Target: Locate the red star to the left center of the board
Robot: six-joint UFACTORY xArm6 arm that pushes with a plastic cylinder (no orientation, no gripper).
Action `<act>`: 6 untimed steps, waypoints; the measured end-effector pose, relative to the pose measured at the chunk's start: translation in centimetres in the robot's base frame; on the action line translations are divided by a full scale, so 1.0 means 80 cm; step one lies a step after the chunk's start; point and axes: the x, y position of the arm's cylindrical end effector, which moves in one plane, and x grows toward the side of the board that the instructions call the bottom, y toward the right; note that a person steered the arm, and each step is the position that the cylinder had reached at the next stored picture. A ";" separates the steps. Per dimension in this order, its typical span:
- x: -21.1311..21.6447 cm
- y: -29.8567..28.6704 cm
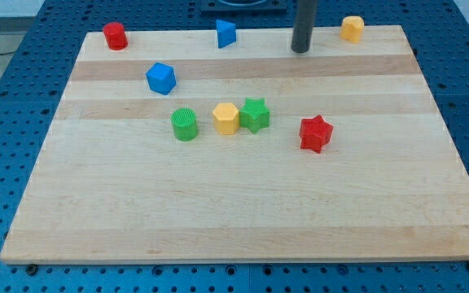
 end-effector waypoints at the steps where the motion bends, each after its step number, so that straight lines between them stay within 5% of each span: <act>1: 0.009 -0.007; 6: 0.032 -0.008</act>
